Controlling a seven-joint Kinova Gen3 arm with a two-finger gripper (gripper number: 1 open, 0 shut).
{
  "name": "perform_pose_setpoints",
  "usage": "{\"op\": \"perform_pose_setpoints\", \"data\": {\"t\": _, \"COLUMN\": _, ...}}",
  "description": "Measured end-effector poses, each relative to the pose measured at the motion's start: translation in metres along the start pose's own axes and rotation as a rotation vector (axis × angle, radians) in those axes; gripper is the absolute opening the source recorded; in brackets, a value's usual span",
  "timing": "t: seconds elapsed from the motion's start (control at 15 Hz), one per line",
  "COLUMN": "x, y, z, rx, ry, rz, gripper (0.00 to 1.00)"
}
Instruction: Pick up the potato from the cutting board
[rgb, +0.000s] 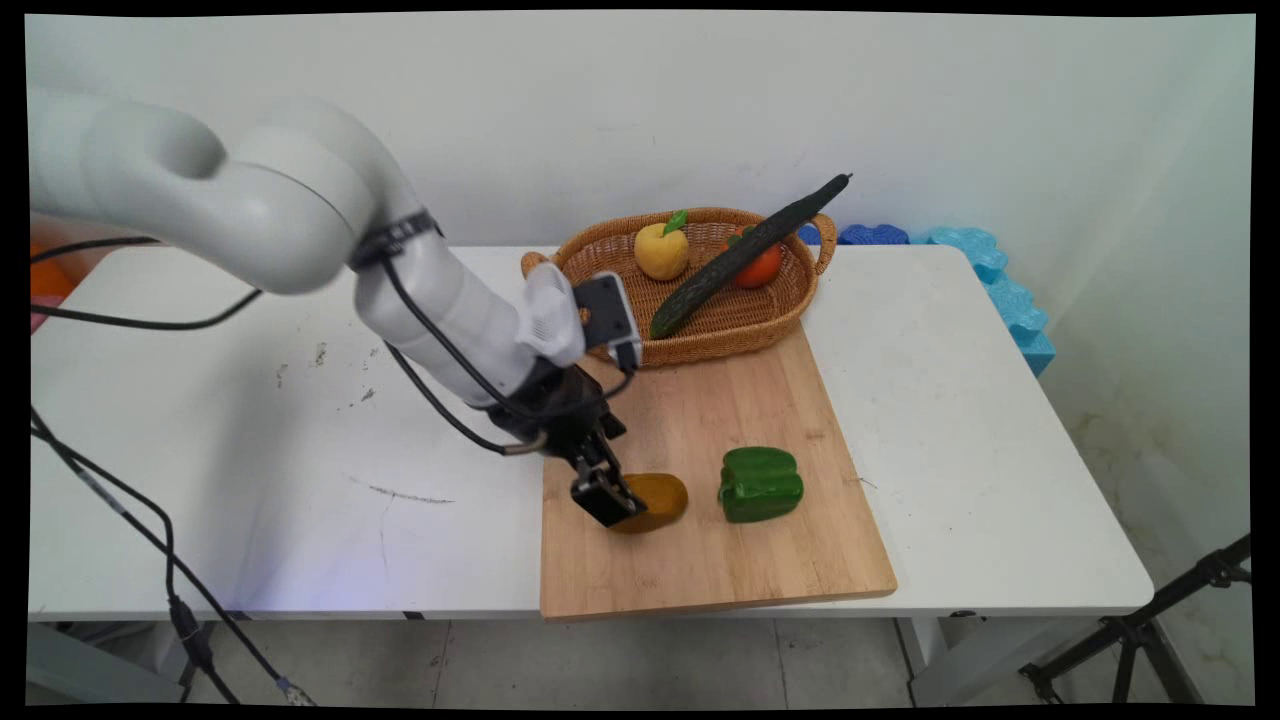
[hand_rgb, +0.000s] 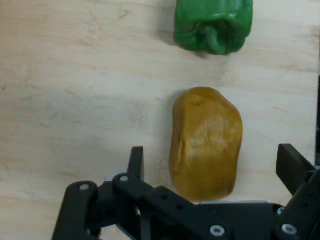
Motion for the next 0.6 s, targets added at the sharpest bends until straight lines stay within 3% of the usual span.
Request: {"op": "perform_pose_setpoints", "data": {"t": 0.6, "x": 0.009, "y": 0.005, "z": 0.051, "rx": 0.016, "ry": -0.021, "rz": 0.005, "gripper": 1.00}}
